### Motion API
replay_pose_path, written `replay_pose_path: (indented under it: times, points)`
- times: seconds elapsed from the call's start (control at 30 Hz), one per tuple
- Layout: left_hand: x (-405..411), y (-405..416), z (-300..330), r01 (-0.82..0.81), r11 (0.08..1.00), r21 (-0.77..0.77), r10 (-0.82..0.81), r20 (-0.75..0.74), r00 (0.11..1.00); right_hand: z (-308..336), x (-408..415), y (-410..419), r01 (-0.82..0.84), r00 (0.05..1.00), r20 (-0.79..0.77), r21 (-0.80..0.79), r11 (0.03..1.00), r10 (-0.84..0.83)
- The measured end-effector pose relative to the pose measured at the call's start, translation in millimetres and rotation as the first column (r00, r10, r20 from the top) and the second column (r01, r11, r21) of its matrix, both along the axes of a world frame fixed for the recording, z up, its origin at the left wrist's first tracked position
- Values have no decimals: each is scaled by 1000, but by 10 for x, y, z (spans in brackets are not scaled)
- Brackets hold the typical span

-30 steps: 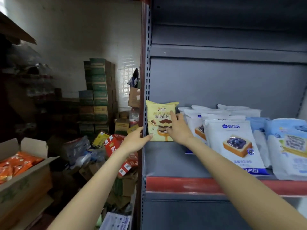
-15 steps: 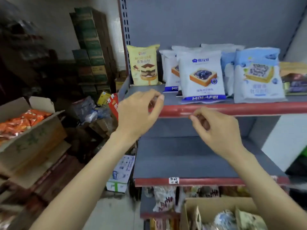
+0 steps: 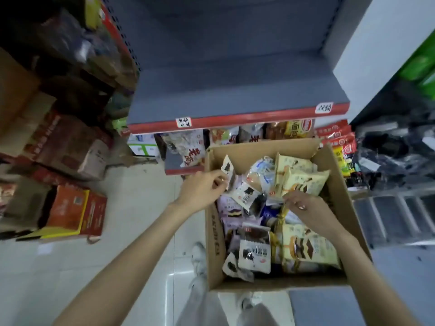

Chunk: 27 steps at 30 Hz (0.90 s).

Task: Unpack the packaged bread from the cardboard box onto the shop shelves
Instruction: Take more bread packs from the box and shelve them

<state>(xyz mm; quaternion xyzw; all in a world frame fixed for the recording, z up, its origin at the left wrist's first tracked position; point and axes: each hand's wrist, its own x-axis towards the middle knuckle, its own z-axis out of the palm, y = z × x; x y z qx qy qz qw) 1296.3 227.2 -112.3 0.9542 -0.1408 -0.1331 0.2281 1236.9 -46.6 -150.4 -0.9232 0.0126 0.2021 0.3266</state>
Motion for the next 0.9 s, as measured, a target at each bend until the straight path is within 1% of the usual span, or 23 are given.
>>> replay_pose_path:
  times: [0.07, 0.13, 0.17, 0.23, 0.3, 0.37, 0.47, 0.53, 0.57, 0.6, 0.67, 0.73, 0.77, 0.83, 0.87, 0.9]
  points:
    - [-64, -171, -377, -64, 992, -108, 49, -137, 989, -367, -193, -222, 216, 976, 11, 50, 975, -216]
    - [-98, -378, -714, -121, 980, -155, 84, -228, 970, -684, -325, -416, 354, 935, -22, 10, 935, -354]
    - [-106, -493, -859, -132, 978, -158, 89, -254, 963, -820, -373, -501, 373, 926, -47, -34, 927, -374]
    - [-86, -739, -1107, -129, 979, -160, 78, -290, 954, -1070, -435, -650, 357, 928, -70, -120, 926, -367]
    - [-17, -992, -1306, -81, 984, -156, 34, -282, 959, -1265, -452, -756, 338, 928, -102, -180, 924, -359]
    - [107, -1253, -1430, -12, 991, -132, -23, -263, 965, -1410, -431, -834, 323, 914, -174, -235, 917, -367]
    - [360, -1641, -1551, 81, 992, -97, -104, -263, 959, -1652, -424, -928, 282, 861, -360, -251, 926, -360]
    - [527, -1894, -1593, 109, 992, -59, -120, -235, 964, -1789, -450, -954, 312, 824, -411, -246, 918, -391]
    - [608, -2021, -1612, 119, 992, -45, -126, -206, 971, -1838, -459, -954, 341, 817, -395, -257, 904, -420]
    - [673, -2120, -1625, 130, 991, -35, -134, -167, 977, -1860, -468, -930, 360, 828, -347, -276, 891, -441]
    - [793, -2315, -1683, 182, 983, 11, -180, -81, 980, -1912, -475, -876, 407, 875, -167, -254, 877, -455]
    - [891, -2477, -1793, 267, 955, 131, -266, -30, 964, -1965, -444, -829, 426, 902, 13, -185, 885, -432]
    - [928, -2536, -1860, 315, 925, 212, -317, -28, 948, -2001, -425, -812, 426, 905, 60, -171, 888, -422]
    - [970, -2607, -1985, 384, 860, 336, -385, -68, 920, -2065, -405, -789, 436, 900, 116, -222, 872, -420]
    - [965, -2620, -2034, 402, 838, 368, -400, -87, 912, -2086, -425, -780, 454, 891, 149, -276, 847, -429]
    - [952, -2622, -2078, 411, 825, 388, -407, -95, 908, -2087, -459, -770, 505, 863, 181, -319, 802, -471]
